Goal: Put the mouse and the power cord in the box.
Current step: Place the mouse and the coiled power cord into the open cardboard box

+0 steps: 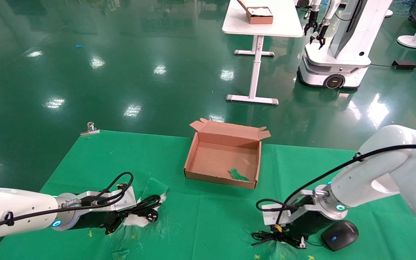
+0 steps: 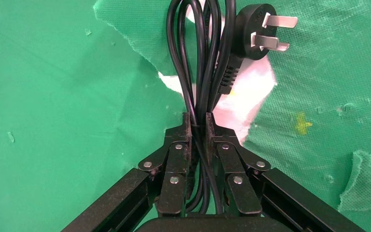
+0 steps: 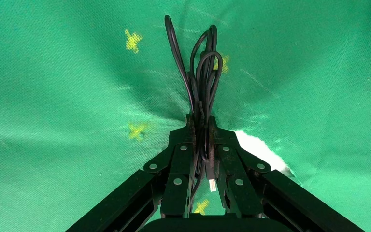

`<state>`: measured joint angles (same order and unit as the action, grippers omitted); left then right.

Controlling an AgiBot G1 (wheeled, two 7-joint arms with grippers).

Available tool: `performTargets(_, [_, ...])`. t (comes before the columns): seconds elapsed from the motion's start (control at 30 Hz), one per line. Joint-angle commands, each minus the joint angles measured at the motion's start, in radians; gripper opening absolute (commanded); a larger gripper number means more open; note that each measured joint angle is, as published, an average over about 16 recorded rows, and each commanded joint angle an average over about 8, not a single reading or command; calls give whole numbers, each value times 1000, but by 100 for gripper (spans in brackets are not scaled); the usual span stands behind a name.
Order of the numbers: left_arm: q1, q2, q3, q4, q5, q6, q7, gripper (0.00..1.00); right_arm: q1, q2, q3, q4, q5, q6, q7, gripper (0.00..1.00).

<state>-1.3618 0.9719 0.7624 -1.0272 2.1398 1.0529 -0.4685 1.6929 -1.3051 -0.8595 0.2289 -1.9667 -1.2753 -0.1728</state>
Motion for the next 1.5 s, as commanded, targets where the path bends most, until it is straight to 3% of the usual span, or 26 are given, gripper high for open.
performTargets(0.03, [0,0,0,0,0,0,0,0,0,0,0,0,0,0,0,0])
performTargets(0.57, [-5,-9,-8,-11,-18,3,9,0,2,2,3,1,4,2,-1,0])
performTargets(1.07, [-135,-72,-110,-64,-300,173,67,0,95,36,24,45,17,31,20,0])
performTargets(1.27, [-121,15,-120,-108,-289,51,111,0,159,56,4,119,-26,20,60,0])
performTargets(1.5, [-78,258,-57,-48,-55,-240,109,0,195,103,-16,271,-75,-30,174,0])
